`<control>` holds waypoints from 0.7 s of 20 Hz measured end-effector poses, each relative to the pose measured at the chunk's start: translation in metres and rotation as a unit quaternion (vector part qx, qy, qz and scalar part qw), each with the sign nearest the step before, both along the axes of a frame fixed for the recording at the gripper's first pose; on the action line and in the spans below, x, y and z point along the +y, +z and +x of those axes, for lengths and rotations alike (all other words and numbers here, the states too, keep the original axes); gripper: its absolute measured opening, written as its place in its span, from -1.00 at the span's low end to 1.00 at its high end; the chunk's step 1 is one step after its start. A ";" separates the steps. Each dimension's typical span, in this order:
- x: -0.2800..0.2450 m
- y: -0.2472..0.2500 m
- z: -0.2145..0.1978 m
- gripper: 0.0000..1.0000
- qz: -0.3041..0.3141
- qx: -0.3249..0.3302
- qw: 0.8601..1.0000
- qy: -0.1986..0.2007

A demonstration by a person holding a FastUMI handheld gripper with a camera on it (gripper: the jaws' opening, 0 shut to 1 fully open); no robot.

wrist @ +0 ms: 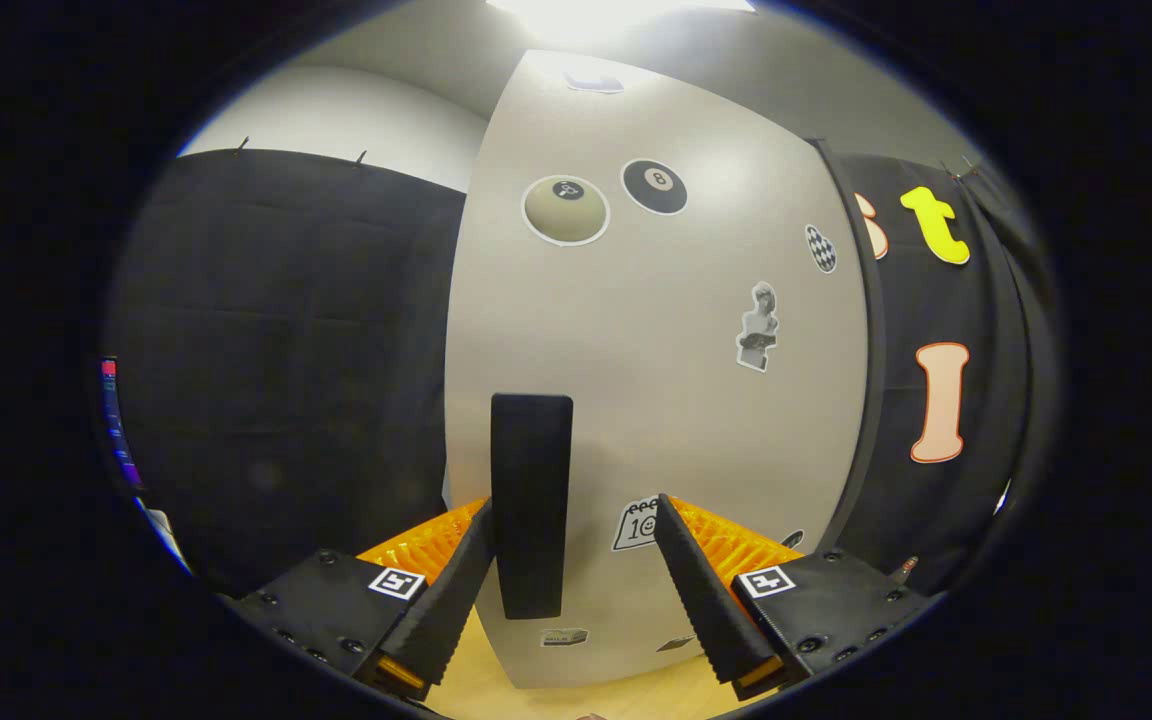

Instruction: Open the shoe cabinet door, grab the shoes and put them into the shoe cabinet, then close the shoe cabinet door.

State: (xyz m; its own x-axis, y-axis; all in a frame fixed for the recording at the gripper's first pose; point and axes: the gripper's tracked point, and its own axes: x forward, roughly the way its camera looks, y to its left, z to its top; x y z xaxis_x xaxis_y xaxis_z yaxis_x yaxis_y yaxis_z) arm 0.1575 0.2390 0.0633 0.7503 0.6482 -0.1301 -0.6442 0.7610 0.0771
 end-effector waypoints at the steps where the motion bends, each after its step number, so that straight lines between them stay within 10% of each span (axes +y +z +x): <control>1: 0.009 0.000 0.005 0.95 -0.003 -0.005 1.000 0.000; 14: 0.061 -0.006 0.062 0.94 0.026 -0.002 0.998 -0.049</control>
